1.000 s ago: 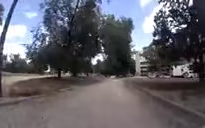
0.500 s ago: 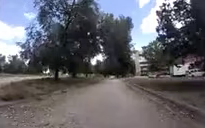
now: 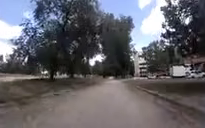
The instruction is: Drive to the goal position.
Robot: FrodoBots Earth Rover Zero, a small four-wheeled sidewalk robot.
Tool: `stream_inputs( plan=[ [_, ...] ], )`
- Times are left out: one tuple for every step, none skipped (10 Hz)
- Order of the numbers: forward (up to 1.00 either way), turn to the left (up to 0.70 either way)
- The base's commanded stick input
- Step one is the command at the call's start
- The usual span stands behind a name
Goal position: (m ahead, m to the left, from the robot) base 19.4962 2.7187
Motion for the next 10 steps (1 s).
stream_inputs(
  plan=[
    [1.0,-0.4],
    [1.0,-0.28],
    [1.0,-0.04],
    [1.0,-0.28],
    [1.0,-0.16],
    [1.0,-0.05],
    [1.0,0.0],
    [1.0,0.0],
    [1.0,0.0],
    [1.0,0.0]
  ],
)
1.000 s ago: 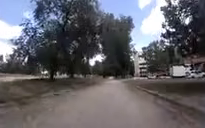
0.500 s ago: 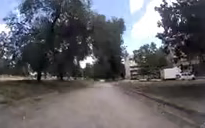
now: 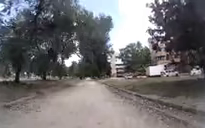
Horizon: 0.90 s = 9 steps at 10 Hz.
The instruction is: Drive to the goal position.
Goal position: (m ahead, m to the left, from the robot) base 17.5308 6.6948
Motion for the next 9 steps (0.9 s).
stream_inputs(
  plan=[
    [1.0,0.0],
    [1.0,0.0],
    [1.0,0.0],
    [1.0,0.0],
    [1.0,0.0],
    [1.0,0.0],
    [1.0,0.0],
    [1.0,0.0],
    [1.0,0.0]
  ],
)
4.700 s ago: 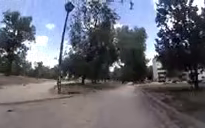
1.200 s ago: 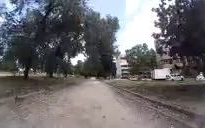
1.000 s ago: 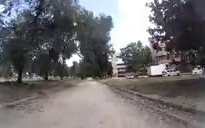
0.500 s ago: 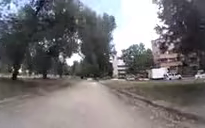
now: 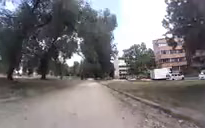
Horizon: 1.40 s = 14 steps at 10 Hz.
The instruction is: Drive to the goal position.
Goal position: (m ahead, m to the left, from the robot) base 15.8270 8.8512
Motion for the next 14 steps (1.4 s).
stream_inputs(
  plan=[
    [1.0,0.0],
    [1.0,0.0],
    [1.0,0.0],
    [1.0,0.0],
    [1.0,0.0],
    [1.0,0.0],
    [1.0,0.0],
    [1.0,0.0],
    [1.0,0.0],
    [1.0,0.0],
    [1.0,0.0],
    [1.0,0.0],
    [1.0,0.0],
    [1.0,0.0]
  ],
)
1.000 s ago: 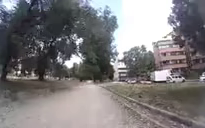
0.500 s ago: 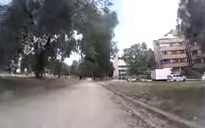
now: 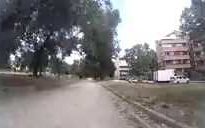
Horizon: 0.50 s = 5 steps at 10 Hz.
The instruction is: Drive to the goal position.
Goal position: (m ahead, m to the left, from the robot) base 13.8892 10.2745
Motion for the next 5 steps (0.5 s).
stream_inputs(
  plan=[
    [1.0,0.0],
    [1.0,0.0],
    [1.0,0.0],
    [1.0,0.0],
    [1.0,0.0]
  ],
)
